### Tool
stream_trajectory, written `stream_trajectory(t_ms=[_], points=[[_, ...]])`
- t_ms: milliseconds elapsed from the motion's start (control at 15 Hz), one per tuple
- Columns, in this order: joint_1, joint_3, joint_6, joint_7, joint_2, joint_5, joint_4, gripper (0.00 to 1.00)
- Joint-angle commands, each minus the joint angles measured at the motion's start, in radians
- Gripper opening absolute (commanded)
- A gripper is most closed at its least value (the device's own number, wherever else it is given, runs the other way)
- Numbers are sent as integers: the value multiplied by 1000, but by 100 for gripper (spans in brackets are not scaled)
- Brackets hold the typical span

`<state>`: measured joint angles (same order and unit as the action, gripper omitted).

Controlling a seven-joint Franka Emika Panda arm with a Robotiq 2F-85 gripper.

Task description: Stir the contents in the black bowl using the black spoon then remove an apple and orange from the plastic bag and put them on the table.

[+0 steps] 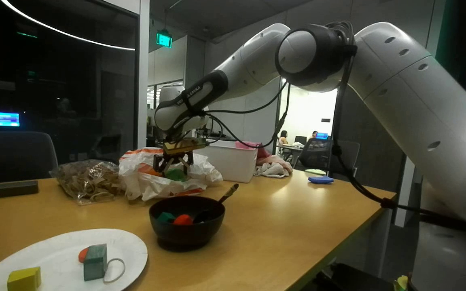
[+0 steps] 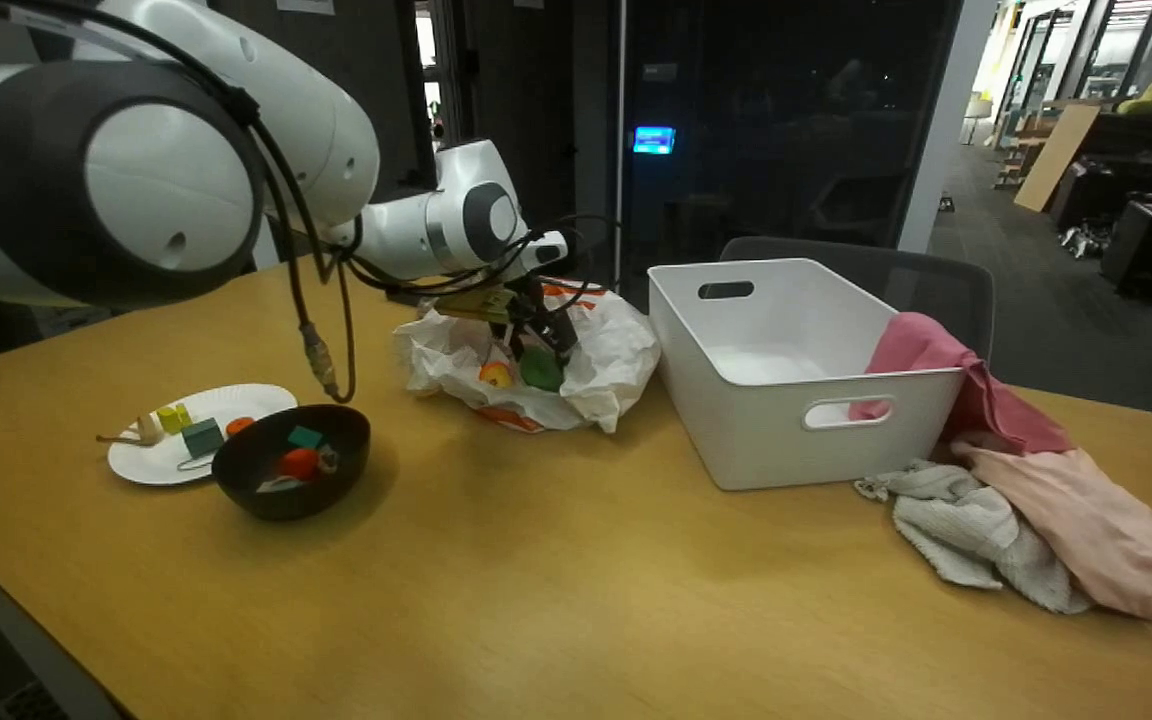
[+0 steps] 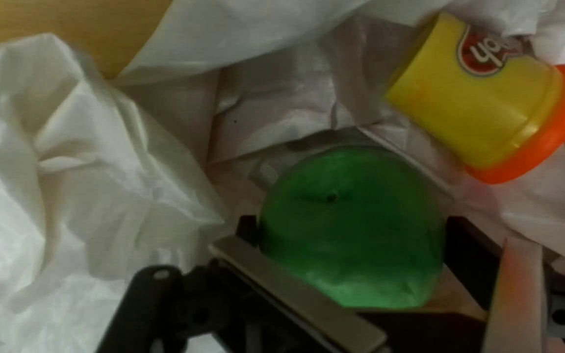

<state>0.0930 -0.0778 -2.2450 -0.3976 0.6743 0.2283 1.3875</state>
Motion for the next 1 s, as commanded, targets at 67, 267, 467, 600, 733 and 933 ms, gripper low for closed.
stream_trajectory(t_ms=[67, 267, 467, 600, 733, 933], points=[[-2, -9, 26, 25, 36, -47, -74, 64], [17, -20, 68, -2, 11, -35, -72, 63], [29, -14, 167, 4, -21, -35, -93, 63], [25, 9, 295, 40, -35, -60, -132, 63], [29, 27, 426, 67, -49, -72, -163, 63], [29, 66, 563, 136, -78, -105, -192, 63]])
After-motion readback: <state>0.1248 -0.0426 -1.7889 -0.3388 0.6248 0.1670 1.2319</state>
